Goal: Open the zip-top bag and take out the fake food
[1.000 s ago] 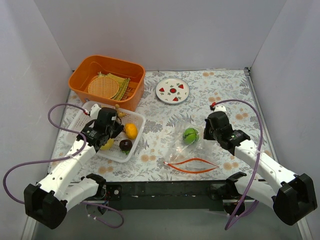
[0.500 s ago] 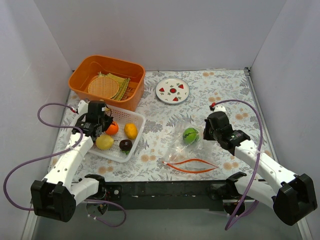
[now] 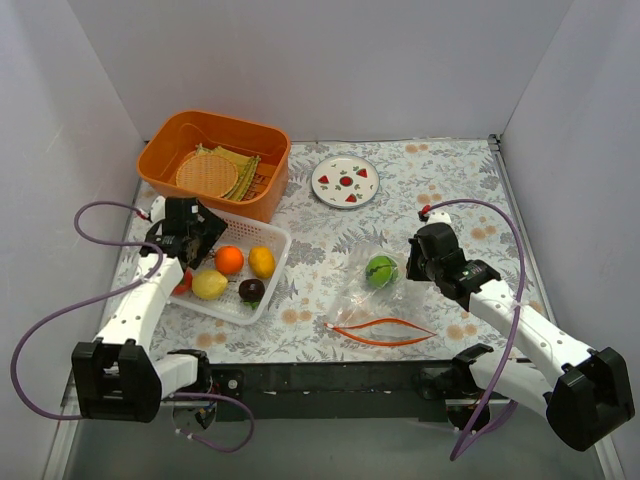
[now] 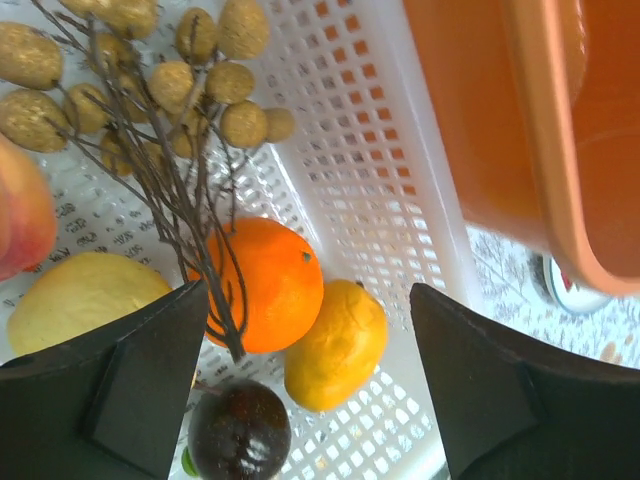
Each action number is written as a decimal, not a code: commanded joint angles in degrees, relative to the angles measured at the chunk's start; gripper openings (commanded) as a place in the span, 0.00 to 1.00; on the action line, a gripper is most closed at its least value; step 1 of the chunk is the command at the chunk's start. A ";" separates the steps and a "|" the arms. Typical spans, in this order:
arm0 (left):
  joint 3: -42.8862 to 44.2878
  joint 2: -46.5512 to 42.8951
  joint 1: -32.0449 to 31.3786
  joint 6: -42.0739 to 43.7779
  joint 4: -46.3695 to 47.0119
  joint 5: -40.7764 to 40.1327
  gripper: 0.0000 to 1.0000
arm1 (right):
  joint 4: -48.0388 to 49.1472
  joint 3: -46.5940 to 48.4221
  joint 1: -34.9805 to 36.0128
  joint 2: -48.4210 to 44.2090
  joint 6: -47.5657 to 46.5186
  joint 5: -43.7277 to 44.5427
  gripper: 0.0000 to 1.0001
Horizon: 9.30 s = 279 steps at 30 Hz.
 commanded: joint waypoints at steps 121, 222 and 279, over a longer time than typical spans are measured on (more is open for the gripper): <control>-7.51 25.98 -61.20 -13.90 40.75 -10.07 0.11 | -5.66 6.97 -1.87 0.47 -2.56 -3.34 0.53; -17.88 21.24 -73.86 -0.09 62.55 -20.44 0.47 | -2.04 4.07 1.03 6.63 0.95 -9.05 0.60; -21.22 18.42 -74.83 -5.81 60.79 -20.97 0.60 | -14.71 -1.19 8.76 -14.72 13.17 -6.67 0.65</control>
